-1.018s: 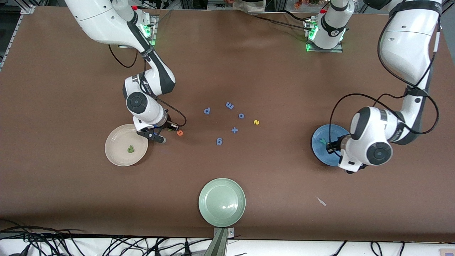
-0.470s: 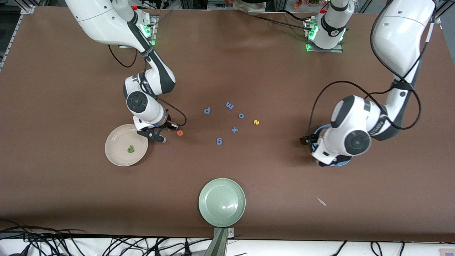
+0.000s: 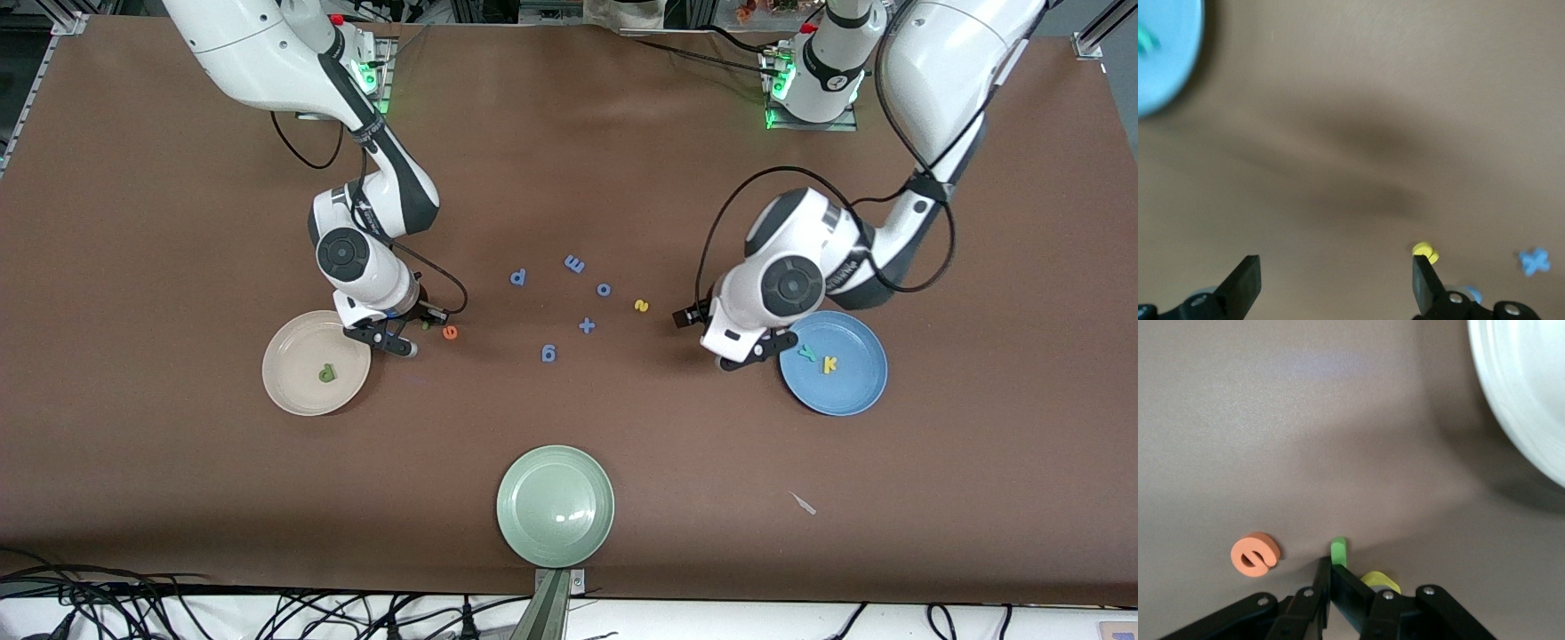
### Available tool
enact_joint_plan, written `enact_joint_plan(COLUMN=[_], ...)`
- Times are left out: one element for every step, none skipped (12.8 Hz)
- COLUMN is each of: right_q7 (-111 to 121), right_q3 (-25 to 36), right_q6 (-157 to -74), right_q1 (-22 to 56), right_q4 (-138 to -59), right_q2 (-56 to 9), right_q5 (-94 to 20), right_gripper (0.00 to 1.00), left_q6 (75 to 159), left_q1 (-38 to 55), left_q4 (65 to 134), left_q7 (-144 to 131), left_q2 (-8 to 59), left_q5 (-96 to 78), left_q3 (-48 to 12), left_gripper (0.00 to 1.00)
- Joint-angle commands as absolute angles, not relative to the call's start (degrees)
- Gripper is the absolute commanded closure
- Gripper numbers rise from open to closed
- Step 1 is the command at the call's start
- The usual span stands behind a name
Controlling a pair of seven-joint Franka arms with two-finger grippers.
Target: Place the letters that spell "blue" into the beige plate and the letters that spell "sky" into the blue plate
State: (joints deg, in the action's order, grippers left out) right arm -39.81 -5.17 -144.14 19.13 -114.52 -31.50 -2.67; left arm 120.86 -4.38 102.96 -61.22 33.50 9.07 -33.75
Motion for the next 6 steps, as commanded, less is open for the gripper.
enact_joint_plan(right_q7=[-38.9, -38.9, -38.8, -37.8, -35.9, -33.1], right_q3=[-4.9, -4.8, -4.6, -4.0, -3.2, -1.9], right_q6=[-143.0, -141.9, -139.8, -136.7, -133.3, -130.3], right_q1=[19.0, 18.9, 18.8, 18.9, 18.5, 18.5], right_q4=[-115.3, -114.7, -113.7, -112.3, -110.8, -109.2], right_q2=[-29.0, -28.4, -28.0, -27.7, -27.0, -26.8], right_q5=[-1.9, -1.9, -1.9, -1.9, -1.9, -2.1], right_gripper=[0.98, 0.98, 0.98, 0.98, 0.98, 0.98], left_q6=[134.7, 136.5, 138.0, 140.2, 141.8, 143.4], left_q1=[-4.0, -2.6, -2.3, -2.2, -2.0, -1.8], left_q4=[115.4, 115.7, 115.8, 115.8, 115.8, 115.7], left_q7=[-78.0, -81.3, -82.4, -83.2, -84.1, -85.2], left_q2=[29.1, 29.7, 30.8, 31.5, 32.6, 33.4], left_q5=[8.5, 8.6, 8.6, 8.6, 8.6, 8.6], left_q3=[-34.4, -34.4, -34.4, -34.3, -34.3, -34.3], left_gripper=[0.00, 0.00, 0.00, 0.00, 0.00, 0.00])
